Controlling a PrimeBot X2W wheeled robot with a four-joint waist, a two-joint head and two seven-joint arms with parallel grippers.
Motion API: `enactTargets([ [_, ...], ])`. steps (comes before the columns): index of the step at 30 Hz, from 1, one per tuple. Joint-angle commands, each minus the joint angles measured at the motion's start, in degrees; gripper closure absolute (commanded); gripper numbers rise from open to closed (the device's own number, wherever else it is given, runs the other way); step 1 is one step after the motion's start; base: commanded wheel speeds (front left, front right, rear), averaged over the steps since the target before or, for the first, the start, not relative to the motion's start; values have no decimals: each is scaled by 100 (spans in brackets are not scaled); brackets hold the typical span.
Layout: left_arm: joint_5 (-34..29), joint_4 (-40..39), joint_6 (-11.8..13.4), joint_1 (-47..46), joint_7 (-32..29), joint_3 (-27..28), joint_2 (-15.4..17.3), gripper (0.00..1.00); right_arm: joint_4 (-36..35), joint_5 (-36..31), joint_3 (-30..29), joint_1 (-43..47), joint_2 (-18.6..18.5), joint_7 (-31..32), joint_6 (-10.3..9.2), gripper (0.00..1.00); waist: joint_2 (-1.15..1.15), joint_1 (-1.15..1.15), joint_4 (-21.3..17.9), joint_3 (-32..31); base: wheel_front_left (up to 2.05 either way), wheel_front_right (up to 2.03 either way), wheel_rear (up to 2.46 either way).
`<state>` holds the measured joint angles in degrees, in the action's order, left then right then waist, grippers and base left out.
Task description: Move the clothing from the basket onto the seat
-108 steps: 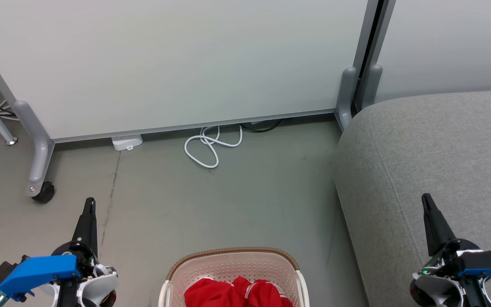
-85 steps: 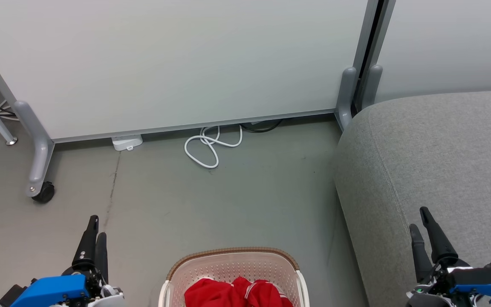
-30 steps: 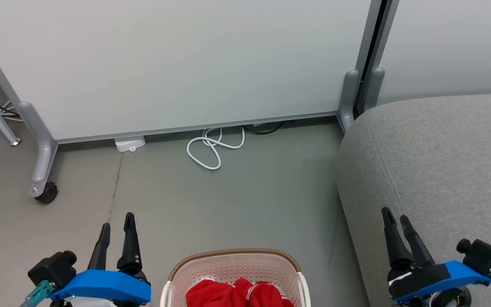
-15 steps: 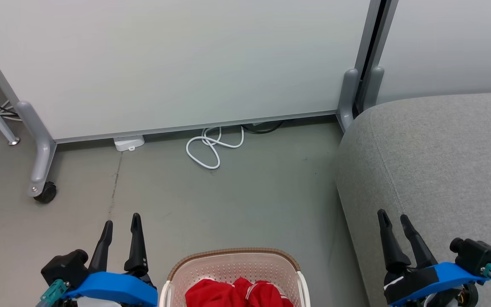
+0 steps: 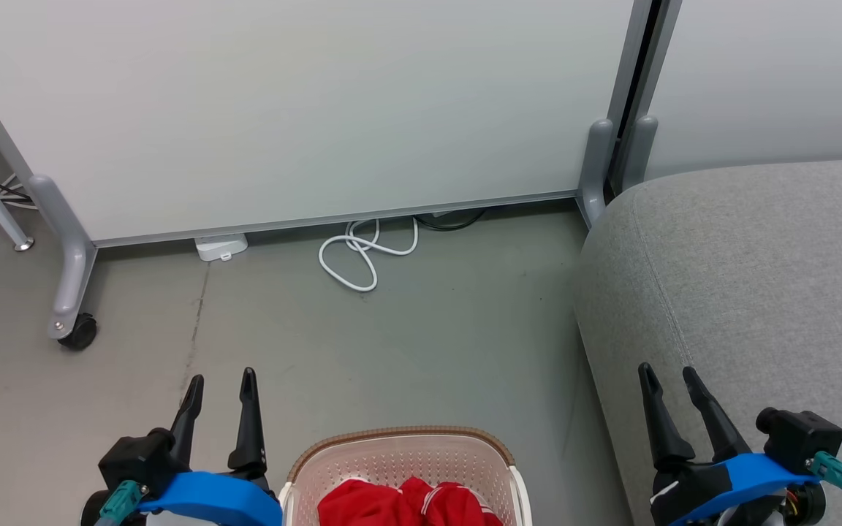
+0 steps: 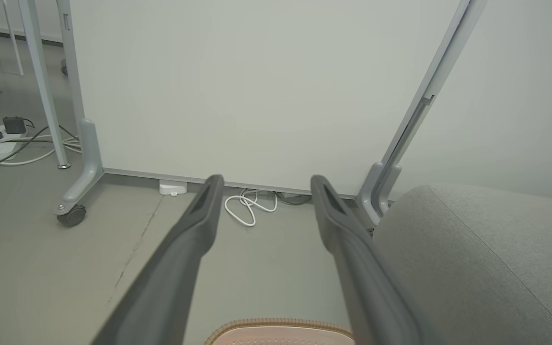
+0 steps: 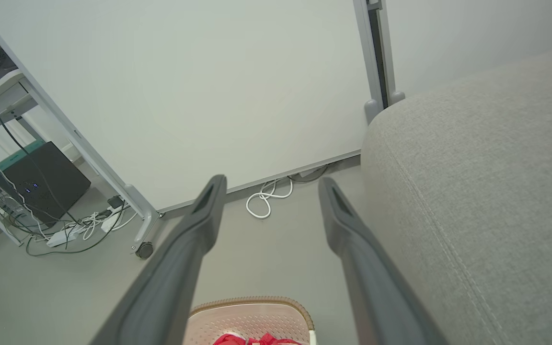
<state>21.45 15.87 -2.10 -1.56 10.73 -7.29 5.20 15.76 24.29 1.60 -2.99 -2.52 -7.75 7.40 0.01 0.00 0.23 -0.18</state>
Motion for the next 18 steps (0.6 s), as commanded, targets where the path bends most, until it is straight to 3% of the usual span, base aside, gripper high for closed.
enactTargets([
  [1, -184, -10, 0, 1, 64, -25, 42, 0, -10, -181, 23, 47, -44, -66, 11, 0, -1, 0, 8, -13, 0, 0, 0],
  [18, -619, 195, 36, 92, 256, 15, -43, 0, 30, -869, 126, 107, -48, -193, 13, 0, -1, 0, 46, -89, 0, 0, 0],
])
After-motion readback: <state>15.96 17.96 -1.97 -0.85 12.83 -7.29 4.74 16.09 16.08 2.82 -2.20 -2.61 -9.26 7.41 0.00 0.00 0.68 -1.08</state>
